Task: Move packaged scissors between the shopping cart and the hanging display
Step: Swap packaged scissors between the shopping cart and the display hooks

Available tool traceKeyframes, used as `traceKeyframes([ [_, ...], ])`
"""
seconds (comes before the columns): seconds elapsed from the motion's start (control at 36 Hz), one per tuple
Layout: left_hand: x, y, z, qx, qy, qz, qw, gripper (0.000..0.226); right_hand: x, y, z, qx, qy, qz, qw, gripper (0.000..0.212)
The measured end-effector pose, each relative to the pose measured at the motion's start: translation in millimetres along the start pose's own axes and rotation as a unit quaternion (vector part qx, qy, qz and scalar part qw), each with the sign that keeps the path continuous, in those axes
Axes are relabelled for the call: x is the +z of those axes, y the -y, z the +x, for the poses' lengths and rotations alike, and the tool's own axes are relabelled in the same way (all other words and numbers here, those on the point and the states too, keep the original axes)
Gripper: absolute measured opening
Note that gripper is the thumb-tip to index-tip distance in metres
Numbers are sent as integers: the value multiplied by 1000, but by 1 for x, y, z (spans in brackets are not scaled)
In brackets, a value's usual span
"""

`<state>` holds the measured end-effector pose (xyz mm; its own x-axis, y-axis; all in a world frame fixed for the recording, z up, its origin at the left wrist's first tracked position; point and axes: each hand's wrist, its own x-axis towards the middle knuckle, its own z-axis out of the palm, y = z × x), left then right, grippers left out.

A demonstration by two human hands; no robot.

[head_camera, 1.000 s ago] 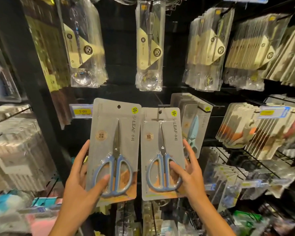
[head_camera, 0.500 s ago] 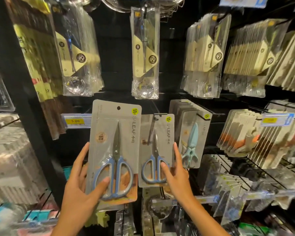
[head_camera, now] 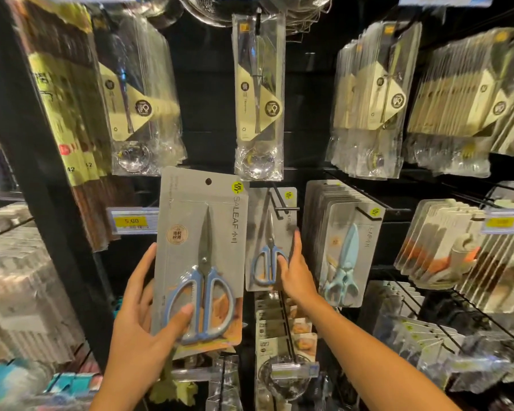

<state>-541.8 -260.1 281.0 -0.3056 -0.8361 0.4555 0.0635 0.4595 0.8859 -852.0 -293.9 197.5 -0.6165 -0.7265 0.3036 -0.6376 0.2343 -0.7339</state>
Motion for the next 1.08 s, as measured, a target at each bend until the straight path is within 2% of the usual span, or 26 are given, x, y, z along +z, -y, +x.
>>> traceKeyframes([
  [0.28,-3,5,3,-2,10,4,1000,94,9,-8,36,31,12,4,999,83],
  [0.42,-7,7,2,2,19,5,1000,94,8,-2,18,16,8,79,997,80],
  [0.56,-9,12,-3,-2,32,-2,999,93,10,1,-17,41,0,198,979,80],
  [0.69,-11,18,-11,4,45,1,999,93,-5,31,-71,7,49,304,951,59],
  [0.81,-8,22,-17,10,55,-2,998,91,-30,64,-113,-68,109,331,935,44],
  [0.89,-5,29,-22,10,59,-12,998,90,-45,82,-133,-95,111,341,929,49],
  [1.08,1,36,-28,10,86,-24,996,90,-54,81,-150,-105,77,306,943,63],
])
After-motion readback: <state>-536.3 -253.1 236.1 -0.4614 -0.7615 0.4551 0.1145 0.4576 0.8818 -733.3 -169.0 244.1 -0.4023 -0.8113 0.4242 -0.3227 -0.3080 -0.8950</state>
